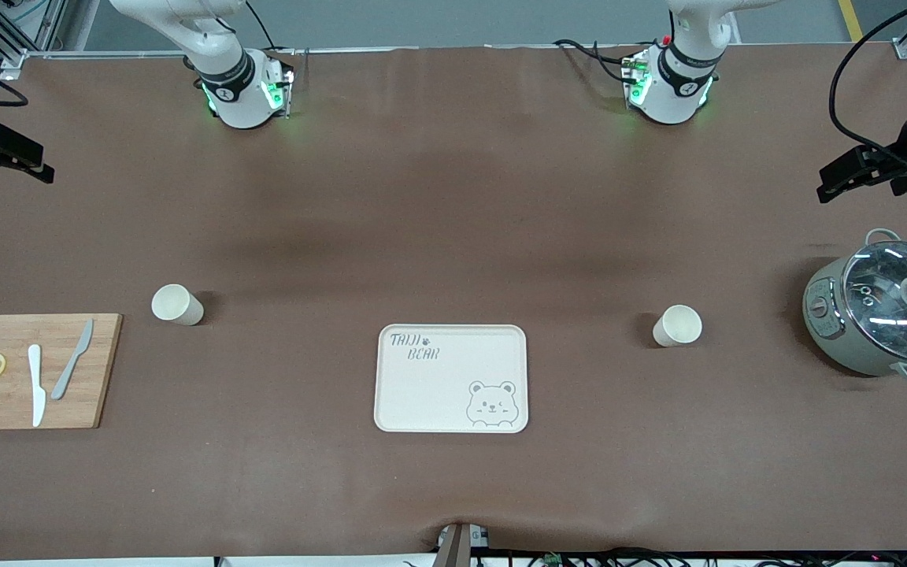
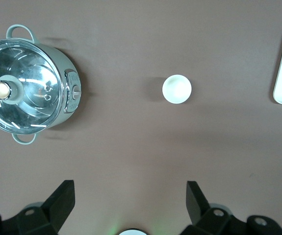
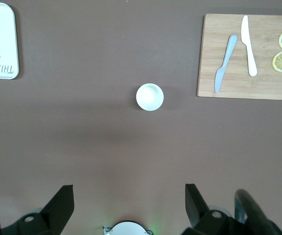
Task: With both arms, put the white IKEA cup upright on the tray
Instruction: 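Move both grippers down toward the white paper cups, then close the right gripper on one cup while the left gripper grasps the other, then carry the cup with the left gripper onto the tray and lower it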
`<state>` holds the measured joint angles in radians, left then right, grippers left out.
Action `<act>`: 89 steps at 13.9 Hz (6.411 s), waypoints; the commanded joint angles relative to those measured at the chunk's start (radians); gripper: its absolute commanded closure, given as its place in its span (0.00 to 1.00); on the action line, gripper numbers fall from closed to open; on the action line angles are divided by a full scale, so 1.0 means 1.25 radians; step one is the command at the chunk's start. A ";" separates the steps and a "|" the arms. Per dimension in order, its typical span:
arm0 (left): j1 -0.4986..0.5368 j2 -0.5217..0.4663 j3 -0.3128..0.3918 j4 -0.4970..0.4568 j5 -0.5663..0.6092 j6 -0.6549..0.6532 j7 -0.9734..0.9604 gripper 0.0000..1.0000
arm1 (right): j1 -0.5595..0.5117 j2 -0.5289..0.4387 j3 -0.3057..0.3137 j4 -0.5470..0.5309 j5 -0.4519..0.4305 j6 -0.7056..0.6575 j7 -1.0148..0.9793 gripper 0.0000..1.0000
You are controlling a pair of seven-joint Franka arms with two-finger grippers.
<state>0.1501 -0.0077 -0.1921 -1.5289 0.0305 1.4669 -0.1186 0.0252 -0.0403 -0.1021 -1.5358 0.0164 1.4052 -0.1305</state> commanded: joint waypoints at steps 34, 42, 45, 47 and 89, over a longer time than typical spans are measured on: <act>0.006 0.341 -0.010 0.043 0.017 0.205 0.007 0.00 | -0.064 0.264 -0.007 0.041 0.004 0.196 -0.029 0.00; 0.004 0.369 -0.011 -0.005 0.015 0.278 0.003 0.00 | -0.088 0.273 -0.007 -0.065 0.026 0.228 -0.039 0.00; 0.001 0.366 -0.011 -0.107 0.005 0.394 -0.036 0.00 | -0.094 0.228 -0.007 -0.193 0.031 0.323 -0.039 0.00; 0.001 0.362 -0.012 -0.172 0.004 0.466 -0.040 0.00 | -0.094 0.197 -0.007 -0.302 0.031 0.428 -0.039 0.00; -0.034 0.363 -0.115 -0.207 -0.042 0.562 -0.149 1.00 | -0.075 0.295 -0.003 -0.272 0.111 0.489 -0.031 1.00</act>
<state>0.1348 0.4492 -0.3141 -1.8345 -0.0042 2.1921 -0.2381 -0.0656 0.3381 -0.1051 -1.9157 0.1396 2.0820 -0.1639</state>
